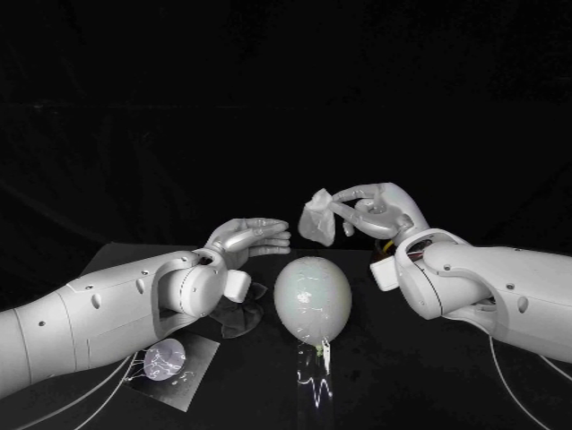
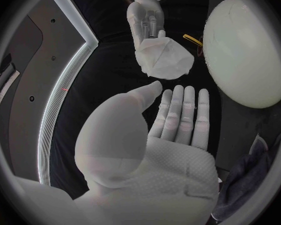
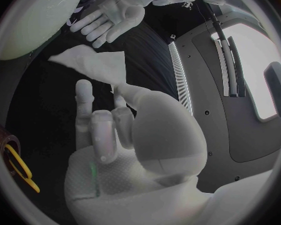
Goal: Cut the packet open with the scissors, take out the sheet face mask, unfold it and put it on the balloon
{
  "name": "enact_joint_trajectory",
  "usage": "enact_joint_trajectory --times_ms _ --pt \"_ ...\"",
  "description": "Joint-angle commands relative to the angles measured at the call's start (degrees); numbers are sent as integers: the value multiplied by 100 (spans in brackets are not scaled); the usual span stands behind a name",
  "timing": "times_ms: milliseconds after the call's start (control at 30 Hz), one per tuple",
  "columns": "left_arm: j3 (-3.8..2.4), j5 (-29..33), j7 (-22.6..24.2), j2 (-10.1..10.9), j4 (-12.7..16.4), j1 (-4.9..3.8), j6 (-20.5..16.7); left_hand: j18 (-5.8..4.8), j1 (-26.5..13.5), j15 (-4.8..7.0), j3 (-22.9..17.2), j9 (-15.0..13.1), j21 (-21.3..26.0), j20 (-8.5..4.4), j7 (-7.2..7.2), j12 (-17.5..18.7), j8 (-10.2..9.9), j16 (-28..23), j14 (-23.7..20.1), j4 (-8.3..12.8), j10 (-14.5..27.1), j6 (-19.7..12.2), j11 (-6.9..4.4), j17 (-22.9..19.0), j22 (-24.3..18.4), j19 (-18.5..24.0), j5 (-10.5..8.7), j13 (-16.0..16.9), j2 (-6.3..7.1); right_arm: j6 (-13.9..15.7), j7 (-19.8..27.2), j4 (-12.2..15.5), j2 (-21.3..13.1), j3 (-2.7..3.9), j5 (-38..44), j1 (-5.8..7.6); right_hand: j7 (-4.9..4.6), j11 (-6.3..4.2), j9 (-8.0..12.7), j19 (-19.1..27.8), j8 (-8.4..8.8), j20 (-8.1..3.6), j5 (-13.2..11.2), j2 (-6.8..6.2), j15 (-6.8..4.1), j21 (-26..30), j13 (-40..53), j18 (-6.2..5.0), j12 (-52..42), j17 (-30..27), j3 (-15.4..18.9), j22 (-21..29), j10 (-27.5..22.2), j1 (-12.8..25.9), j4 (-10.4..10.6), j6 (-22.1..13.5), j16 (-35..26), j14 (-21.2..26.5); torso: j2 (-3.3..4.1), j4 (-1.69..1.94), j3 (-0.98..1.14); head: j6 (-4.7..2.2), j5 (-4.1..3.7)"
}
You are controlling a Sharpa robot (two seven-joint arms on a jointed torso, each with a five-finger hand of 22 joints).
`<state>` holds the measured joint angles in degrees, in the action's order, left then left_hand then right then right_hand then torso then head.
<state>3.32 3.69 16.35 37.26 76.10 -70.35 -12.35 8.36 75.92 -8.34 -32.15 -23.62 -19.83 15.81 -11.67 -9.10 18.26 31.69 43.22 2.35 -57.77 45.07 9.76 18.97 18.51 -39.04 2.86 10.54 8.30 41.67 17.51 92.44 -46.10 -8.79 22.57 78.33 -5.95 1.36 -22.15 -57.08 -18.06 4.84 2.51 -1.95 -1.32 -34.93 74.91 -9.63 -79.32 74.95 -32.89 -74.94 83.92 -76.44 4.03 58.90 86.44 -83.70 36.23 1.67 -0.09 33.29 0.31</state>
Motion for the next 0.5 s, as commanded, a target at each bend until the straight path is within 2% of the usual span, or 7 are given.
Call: enact_joint_trajectory --times_ms 33,100,167,233,400,500 --pt "-5 -153 -9 -19 -9 -5 269 -67 -5 -80 52 94 179 39 -69 99 -104 -135 -227 -23 208 -164 75 -81 -118 118 -7 -103 151 -33 101 33 -1 4 -54 -2 13 10 -6 13 -17 18 26 54 -20 -12 597 -48 -20 651 -31 -131 136 2 -11 45 20 -208 -1 3 -1 -2 -8" --pt "-5 -176 18 -23 -28 -5 340 -81 -11 -150 121 141 303 65 -54 162 -146 -233 -381 -18 357 -244 149 -140 -199 196 -1 -168 216 -38 95 44 -1 4 -56 -2 13 11 -7 12 -18 18 26 54 -19 -15 609 -47 -34 668 -33 -132 142 2 -12 45 26 -216 -2 2 -1 -3 -10" --pt "-5 -192 90 -26 -52 -5 427 -129 -99 -260 291 200 458 81 13 255 -224 -382 -604 -54 583 -407 275 -222 -296 309 -2 -249 330 -42 87 56 -3 4 -58 -3 13 11 -7 12 -18 18 26 54 -19 -15 609 -47 -34 668 -33 -132 142 2 -12 45 26 -216 -2 0 -2 -7 -15" --pt "-6 -199 168 -28 -78 -5 486 -179 -135 -374 501 262 612 85 205 325 -305 -587 -857 -93 802 -607 396 -336 -404 367 -7 -332 385 -44 81 64 -6 4 -59 -3 13 11 -7 12 -18 18 26 54 -19 -15 609 -47 -34 668 -33 -132 142 2 -12 45 26 -216 -2 -2 -3 -11 -19" --pt "-7 -211 344 -56 -197 -5 502 -202 -5 -438 814 322 774 81 267 342 -318 -812 -1023 -108 1026 -734 443 -485 -549 290 -6 -440 331 -50 67 79 -13 4 -62 -3 13 11 -7 11 -18 19 26 55 -19 -19 622 -47 -49 679 -34 -133 149 2 -14 45 31 -222 0 1 -2 -18 -28" --pt "-7 -261 391 -92 -271 -5 506 -207 133 -456 1055 359 905 77 286 323 -296 -957 -1134 -112 1173 -777 409 -586 -657 278 -6 -510 247 -57 59 90 -18 4 -78 -3 13 10 -8 -2 -19 19 26 55 -19 -41 633 -43 -62 688 -35 -139 155 1 -16 45 34 -226 1 2 -3 -7 -23"
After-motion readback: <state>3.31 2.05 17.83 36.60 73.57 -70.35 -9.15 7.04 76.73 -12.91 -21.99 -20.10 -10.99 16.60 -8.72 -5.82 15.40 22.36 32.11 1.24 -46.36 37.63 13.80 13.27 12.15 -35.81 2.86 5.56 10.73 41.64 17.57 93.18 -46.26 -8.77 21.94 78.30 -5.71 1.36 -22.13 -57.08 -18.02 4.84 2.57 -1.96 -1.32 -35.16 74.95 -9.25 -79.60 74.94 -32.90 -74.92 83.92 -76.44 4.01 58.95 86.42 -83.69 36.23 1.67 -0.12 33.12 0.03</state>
